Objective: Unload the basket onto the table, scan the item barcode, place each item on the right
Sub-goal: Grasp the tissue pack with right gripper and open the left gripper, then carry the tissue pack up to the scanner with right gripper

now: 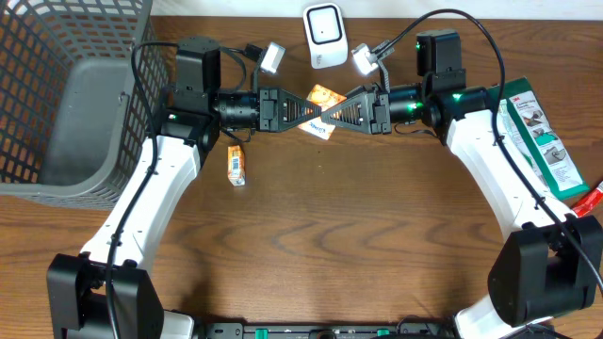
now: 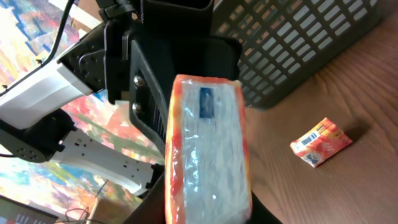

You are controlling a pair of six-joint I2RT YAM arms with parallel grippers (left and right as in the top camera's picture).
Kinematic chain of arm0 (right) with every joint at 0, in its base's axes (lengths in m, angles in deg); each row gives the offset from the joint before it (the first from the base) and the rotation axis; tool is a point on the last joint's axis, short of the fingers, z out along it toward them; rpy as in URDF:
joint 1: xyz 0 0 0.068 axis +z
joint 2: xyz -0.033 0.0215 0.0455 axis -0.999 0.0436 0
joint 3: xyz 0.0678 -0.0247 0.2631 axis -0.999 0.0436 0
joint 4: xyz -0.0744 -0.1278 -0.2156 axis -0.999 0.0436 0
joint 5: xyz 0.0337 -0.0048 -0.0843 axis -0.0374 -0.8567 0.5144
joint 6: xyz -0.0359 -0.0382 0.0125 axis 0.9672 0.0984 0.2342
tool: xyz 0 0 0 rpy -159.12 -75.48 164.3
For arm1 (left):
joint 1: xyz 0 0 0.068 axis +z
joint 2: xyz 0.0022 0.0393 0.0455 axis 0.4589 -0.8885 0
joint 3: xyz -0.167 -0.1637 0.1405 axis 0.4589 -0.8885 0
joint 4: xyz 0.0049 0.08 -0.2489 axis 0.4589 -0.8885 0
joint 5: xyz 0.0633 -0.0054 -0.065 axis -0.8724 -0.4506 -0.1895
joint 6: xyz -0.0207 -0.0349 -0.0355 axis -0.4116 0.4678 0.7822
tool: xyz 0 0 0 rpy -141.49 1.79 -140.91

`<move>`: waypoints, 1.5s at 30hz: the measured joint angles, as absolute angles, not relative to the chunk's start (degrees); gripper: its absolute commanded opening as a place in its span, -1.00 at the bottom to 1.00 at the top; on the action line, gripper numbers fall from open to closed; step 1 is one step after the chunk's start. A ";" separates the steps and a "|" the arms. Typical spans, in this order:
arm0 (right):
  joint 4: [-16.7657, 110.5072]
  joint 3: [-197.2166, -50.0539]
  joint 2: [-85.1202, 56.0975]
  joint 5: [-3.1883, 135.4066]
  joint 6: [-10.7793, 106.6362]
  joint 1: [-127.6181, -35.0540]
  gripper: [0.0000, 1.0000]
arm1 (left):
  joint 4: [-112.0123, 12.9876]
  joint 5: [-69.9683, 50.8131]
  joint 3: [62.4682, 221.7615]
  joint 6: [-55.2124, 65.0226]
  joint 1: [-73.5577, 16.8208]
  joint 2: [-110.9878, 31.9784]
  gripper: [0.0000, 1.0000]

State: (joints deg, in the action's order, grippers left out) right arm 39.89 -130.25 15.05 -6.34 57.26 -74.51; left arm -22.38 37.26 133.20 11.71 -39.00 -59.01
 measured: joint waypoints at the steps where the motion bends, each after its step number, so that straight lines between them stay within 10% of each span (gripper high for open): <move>1: 40.04 -130.25 15.03 -6.51 57.37 -74.51 -0.89 | -22.36 36.85 133.18 11.71 -38.94 -59.01 -0.10; 8: 43.73 -130.25 15.03 -1.46 57.48 -73.63 -0.95 | -21.70 32.65 133.22 11.60 -39.55 -59.03 0.23; 28: 89.35 -148.85 15.05 53.49 52.08 -73.68 -0.98 | -35.51 3.93 133.98 8.94 -31.16 -59.03 0.24; 45: 108.34 -174.14 17.69 68.00 47.14 -68.32 -0.98 | -55.42 -34.32 143.25 0.19 -30.37 -59.03 0.34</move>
